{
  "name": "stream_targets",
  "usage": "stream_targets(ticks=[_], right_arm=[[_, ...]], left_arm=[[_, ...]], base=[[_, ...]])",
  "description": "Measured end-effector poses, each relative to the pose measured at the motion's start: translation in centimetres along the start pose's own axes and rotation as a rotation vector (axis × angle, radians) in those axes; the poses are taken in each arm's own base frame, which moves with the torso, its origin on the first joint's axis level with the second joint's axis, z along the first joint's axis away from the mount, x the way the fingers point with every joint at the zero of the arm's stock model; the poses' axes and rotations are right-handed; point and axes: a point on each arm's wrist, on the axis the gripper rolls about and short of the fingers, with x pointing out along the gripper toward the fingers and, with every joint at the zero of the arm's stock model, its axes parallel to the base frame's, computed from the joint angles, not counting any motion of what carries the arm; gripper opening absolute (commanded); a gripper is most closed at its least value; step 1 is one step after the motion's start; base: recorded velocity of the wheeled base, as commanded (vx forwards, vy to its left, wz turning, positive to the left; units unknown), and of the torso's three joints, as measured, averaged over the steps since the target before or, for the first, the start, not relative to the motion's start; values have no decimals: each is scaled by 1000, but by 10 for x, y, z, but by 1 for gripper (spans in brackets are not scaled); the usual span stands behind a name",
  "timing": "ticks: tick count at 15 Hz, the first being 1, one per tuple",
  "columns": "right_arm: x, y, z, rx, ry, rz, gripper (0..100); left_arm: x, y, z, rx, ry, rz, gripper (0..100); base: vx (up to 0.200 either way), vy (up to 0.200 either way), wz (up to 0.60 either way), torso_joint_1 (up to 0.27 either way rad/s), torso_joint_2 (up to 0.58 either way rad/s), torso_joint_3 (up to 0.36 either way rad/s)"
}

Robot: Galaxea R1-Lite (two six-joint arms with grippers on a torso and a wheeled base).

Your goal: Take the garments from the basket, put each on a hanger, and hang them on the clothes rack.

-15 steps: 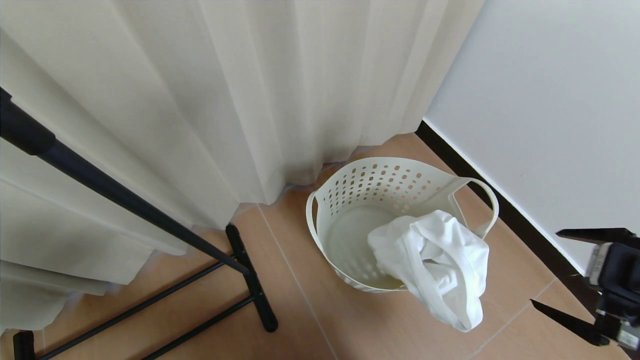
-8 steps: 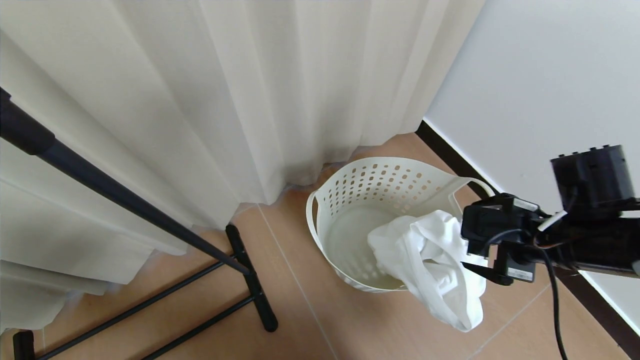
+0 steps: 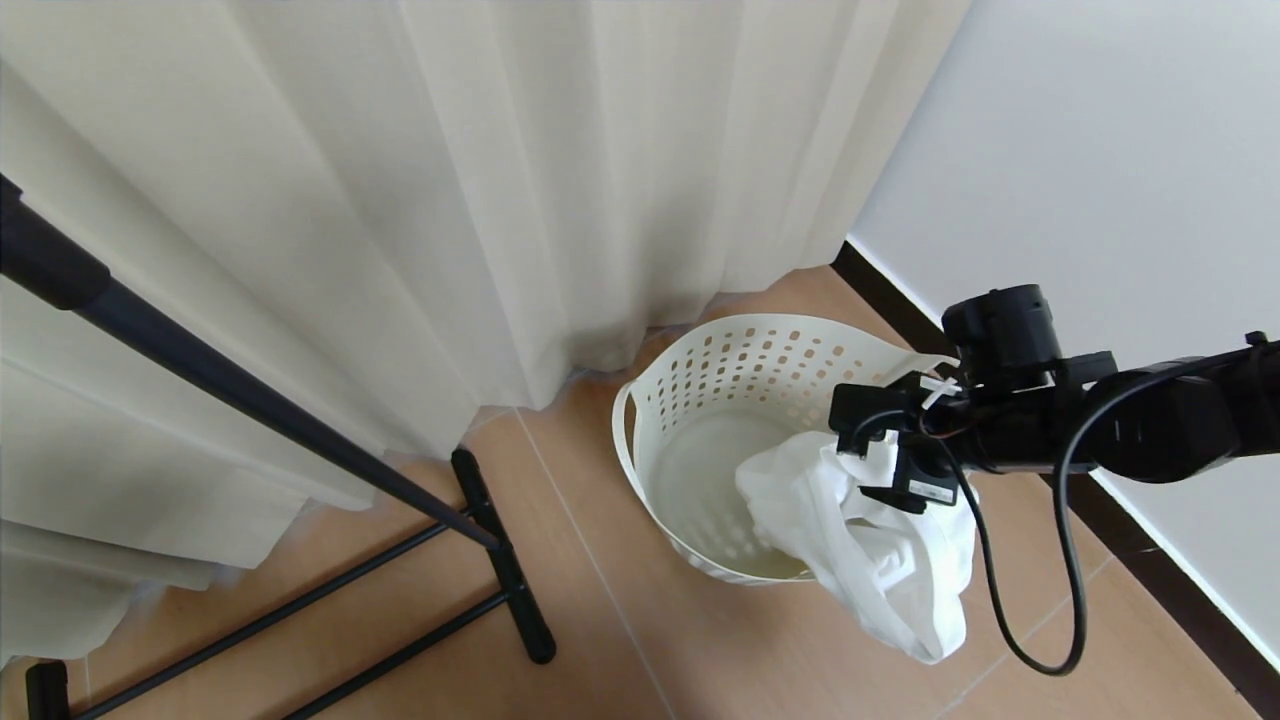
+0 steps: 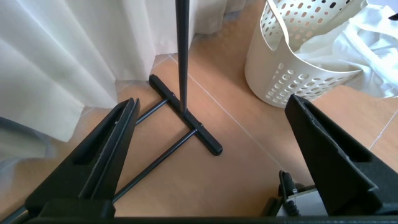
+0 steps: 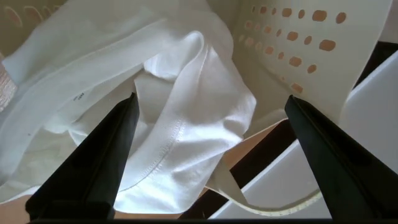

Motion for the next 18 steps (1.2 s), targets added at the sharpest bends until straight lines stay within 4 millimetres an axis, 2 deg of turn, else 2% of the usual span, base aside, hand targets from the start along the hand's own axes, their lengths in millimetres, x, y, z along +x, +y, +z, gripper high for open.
stream_targets(ticks=[6, 11, 18], right_arm=[[42, -1, -10, 101, 41, 20, 100], [59, -2, -9, 145, 87, -2, 100], [83, -10, 8, 258, 73, -42, 100]], left_arm=[[0, 0, 0, 0, 0, 0, 100], [0, 0, 0, 0, 0, 0, 100], [0, 0, 0, -1, 0, 0, 100]], base=[[0, 0, 0, 0, 0, 0], [0, 0, 0, 0, 0, 0], [0, 0, 0, 0, 0, 0]])
